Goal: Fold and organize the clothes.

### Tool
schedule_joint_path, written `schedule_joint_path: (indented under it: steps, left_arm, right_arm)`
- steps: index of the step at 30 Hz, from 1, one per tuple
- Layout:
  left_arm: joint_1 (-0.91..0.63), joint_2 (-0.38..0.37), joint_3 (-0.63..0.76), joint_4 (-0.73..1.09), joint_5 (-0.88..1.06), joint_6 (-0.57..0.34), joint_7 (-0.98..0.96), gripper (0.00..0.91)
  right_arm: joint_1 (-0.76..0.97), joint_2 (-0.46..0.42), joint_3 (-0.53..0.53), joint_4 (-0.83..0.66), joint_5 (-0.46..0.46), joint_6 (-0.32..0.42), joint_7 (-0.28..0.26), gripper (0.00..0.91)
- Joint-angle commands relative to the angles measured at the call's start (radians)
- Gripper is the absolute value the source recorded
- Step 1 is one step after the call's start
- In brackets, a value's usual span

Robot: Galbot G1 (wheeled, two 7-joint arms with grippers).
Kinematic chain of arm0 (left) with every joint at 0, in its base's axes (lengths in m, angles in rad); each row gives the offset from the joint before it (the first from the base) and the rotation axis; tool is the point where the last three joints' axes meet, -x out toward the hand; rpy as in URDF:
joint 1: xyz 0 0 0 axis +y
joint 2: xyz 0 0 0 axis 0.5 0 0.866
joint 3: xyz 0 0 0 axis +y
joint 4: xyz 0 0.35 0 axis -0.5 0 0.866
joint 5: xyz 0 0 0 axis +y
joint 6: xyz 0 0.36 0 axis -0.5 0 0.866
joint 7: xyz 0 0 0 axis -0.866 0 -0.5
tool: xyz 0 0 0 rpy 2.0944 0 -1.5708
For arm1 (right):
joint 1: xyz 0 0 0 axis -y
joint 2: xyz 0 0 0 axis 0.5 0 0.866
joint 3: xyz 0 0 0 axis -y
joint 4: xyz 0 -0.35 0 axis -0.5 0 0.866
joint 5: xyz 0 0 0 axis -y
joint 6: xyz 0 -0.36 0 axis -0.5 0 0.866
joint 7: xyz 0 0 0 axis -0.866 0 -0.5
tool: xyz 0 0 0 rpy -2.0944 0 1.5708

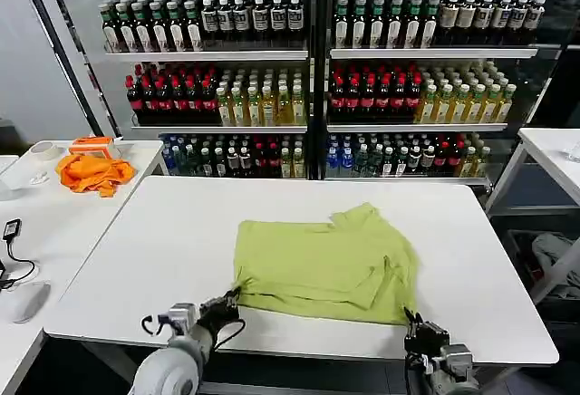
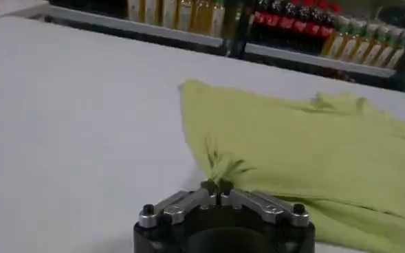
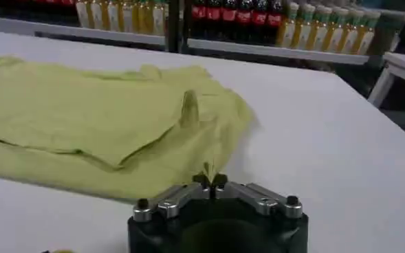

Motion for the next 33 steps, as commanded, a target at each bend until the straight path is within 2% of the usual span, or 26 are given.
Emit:
schedule_joint_path:
  steps: [1,4,10,17,21,26,27,33]
  left_arm:
    - [0.196,0.010,-0.097,-0.144,0.004,0.000,-0.001,0.907]
    - [0.208,0.017,-0.118,-0.161,0.021,0.021,-0.009,0.907]
    - [0.176,0.062,-0.151,-0.170,0.012,0.023,-0.005,0.907]
    - [0.027,0.140,-0.167,-0.109,-0.023,0.021,0.001,0.907]
    - [-0.086,0.163,-0.125,-0.047,-0.023,0.014,-0.016,0.907]
    - [-0.289,0.162,-0.016,0.104,-0.048,0.015,-0.018,0.907]
    - [-0.303,0.161,-0.007,0.115,-0.049,0.016,-0.018,0.907]
    - [-0.491,0.120,0.124,0.298,-0.051,0.014,-0.016,0.907]
  right_arm:
    - [-0.066,0.001,-0.001,0.050,-0.042,-0.019,0.007,0.907]
    - [-0.074,0.000,0.006,0.067,-0.051,-0.026,-0.013,0.907]
    - [-0.040,-0.019,0.052,0.103,-0.041,-0.022,-0.007,0.907]
    - [0.103,-0.052,0.061,0.067,0.059,-0.015,0.018,0.907]
    - [0.281,-0.064,0.015,-0.030,0.119,-0.042,0.031,0.907]
    - [0.566,-0.058,-0.098,-0.257,0.233,-0.073,0.056,0.907]
    - [0.574,-0.056,-0.103,-0.257,0.235,-0.073,0.056,0.907]
    - [0.828,-0.023,-0.215,-0.489,0.278,-0.071,0.055,0.907]
